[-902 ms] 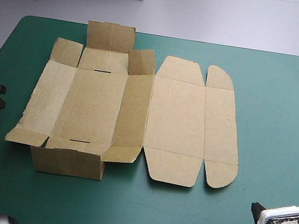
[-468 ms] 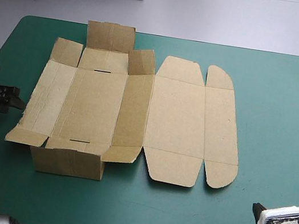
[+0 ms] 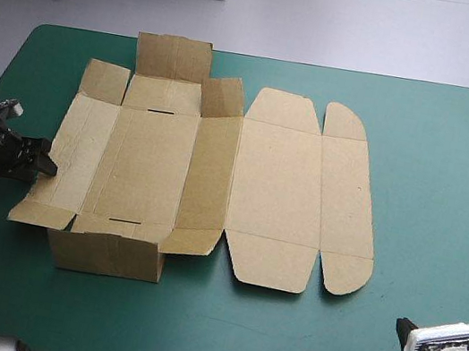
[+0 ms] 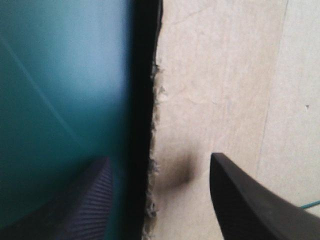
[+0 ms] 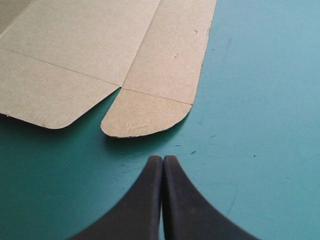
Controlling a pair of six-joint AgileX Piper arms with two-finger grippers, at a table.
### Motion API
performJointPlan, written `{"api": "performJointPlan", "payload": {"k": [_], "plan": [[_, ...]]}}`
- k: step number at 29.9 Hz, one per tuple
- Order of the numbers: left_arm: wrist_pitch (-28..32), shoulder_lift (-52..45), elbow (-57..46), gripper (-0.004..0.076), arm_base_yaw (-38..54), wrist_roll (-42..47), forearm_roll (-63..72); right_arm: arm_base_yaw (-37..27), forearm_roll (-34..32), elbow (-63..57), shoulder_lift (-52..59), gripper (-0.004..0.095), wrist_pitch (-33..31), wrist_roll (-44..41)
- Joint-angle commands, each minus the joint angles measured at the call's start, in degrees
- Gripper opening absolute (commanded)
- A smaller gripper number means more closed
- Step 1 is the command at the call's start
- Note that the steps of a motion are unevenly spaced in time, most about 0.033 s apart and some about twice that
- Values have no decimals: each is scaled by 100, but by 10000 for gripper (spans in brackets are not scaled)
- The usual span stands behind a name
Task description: Fold the box
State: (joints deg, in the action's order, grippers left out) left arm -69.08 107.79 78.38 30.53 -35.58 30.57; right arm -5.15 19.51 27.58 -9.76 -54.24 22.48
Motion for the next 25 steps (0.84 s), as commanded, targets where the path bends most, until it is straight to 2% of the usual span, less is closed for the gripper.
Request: {"api": "performJointPlan", "payload": {"k": [1,11,25], "plan": [[-520,-267,172,372,-23,79,203,-6,113,135,-81,-17,375,3],[-520,-267,149,356,-23,275,312,-6,113,135,-81,-17,375,3],[-520,-257,-446,356,-27,176,817,-6,103,135,-81,-17,375,3]]}}
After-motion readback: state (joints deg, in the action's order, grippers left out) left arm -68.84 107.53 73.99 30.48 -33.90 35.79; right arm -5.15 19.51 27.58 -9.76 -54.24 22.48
